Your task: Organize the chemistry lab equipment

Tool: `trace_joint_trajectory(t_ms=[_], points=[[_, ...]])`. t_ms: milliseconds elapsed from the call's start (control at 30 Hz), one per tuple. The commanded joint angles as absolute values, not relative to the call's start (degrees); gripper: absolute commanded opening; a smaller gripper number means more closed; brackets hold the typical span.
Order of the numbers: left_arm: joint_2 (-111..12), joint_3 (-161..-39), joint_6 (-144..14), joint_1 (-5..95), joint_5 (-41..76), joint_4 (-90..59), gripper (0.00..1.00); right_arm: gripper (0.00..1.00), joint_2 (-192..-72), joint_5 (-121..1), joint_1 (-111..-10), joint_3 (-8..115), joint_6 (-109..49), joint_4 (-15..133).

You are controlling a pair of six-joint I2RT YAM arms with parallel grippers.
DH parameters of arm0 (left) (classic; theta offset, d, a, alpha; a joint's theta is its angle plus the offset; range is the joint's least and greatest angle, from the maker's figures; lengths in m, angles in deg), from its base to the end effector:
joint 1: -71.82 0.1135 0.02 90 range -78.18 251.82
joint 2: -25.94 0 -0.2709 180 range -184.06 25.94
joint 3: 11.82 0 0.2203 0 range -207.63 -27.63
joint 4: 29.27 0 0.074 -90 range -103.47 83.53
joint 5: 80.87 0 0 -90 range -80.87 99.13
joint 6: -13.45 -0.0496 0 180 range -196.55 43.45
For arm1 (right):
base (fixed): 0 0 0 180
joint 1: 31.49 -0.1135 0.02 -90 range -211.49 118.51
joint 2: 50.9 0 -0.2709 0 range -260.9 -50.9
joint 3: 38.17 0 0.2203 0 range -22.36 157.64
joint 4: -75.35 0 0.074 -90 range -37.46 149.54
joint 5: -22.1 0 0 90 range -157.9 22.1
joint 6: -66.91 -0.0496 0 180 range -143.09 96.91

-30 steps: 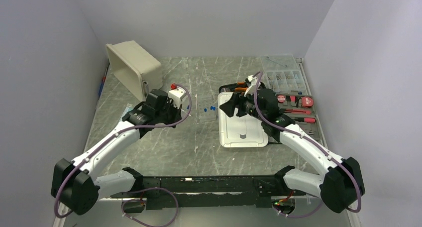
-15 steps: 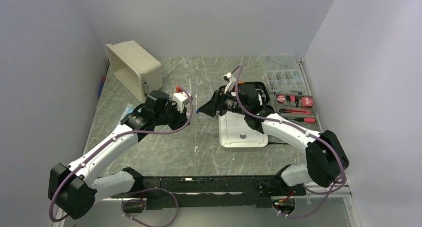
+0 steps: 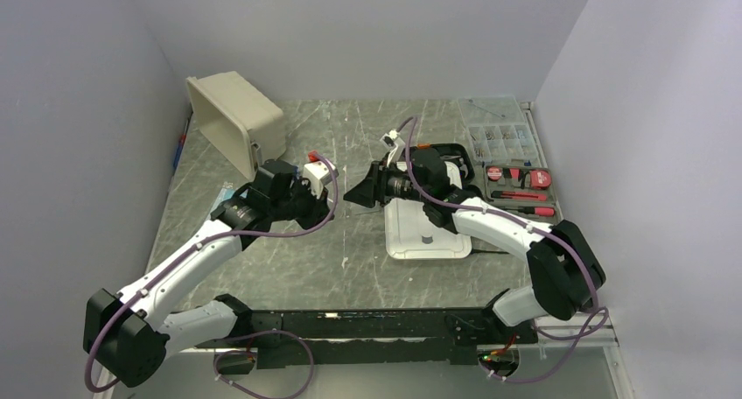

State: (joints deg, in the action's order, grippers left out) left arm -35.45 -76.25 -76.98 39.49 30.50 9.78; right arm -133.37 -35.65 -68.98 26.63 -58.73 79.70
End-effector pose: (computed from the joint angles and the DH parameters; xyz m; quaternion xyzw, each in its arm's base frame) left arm 0.1657 -0.1262 0.2923 0.3277 0.8163 -0.2814 0.3835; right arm 0.2277 0.2080 0.2885 -0.1844 0.7506 0.5300 0.3489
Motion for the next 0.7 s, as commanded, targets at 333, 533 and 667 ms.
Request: trace_joint_trajectory(t_ms=[333,533,667], points=[[-34.05,-76.26,-77.65,39.24,31.46,7.69,0.00,0.32,-134.90,-33.04,-69.15,28.70,-59.97,85.40],[-34.13,-76.22,-77.68,39.24,31.69,7.67,0.00,0.28,-135.12,-33.35,-69.49,29.09,-59.39,84.64],[-34.19,-76.32,-77.65,39.22,31.59,7.76,0.00,0.22,-135.39,-33.62,-69.88,29.53,-58.62,83.89]])
